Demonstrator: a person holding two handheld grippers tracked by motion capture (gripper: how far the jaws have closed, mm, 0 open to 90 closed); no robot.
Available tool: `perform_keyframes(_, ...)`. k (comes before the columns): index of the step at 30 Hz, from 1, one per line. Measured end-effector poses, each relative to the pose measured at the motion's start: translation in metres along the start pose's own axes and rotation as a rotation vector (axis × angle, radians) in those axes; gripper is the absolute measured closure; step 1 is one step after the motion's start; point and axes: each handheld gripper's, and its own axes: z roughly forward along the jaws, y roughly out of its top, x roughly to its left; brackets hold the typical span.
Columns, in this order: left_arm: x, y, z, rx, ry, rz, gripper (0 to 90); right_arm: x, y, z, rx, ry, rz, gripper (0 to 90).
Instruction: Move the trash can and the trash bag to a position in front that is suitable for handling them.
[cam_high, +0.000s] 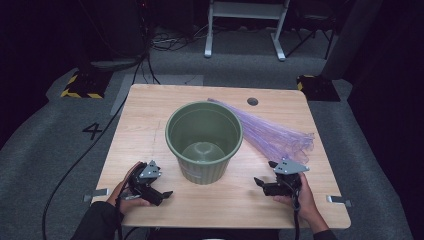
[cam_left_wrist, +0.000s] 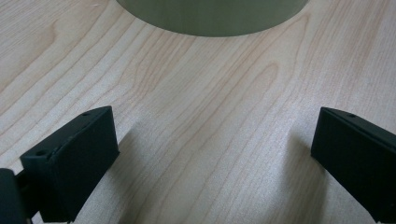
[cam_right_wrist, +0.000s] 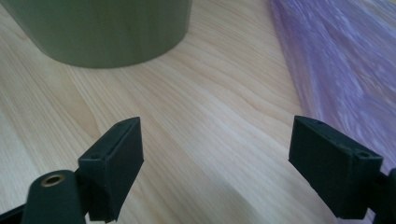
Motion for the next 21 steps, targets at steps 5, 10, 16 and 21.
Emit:
perform_keyframes(5, 0.001, 0.0, 0.0, -0.001, -0.004, 0.005, 0.1, 0.003, 0.017, 0.014, -0.022, 0.033, -0.019, 18.8)
perform_keyframes(10, 0.0, 0.004, 0.003, 0.002, 0.006, 0.0, 0.0, 0.016, 0.037, 0.034, -0.03, 0.082, -0.056, 18.7)
perform_keyframes(16, 0.0, 0.013, 0.012, 0.002, 0.005, -0.005, 0.0, 0.035, 0.053, 0.052, -0.041, 0.114, -0.096, 19.3)
perform_keyframes(21, 0.005, 0.021, 0.019, 0.001, 0.015, -0.008, 0.0, 0.045, 0.058, 0.064, -0.046, 0.145, -0.098, 18.5)
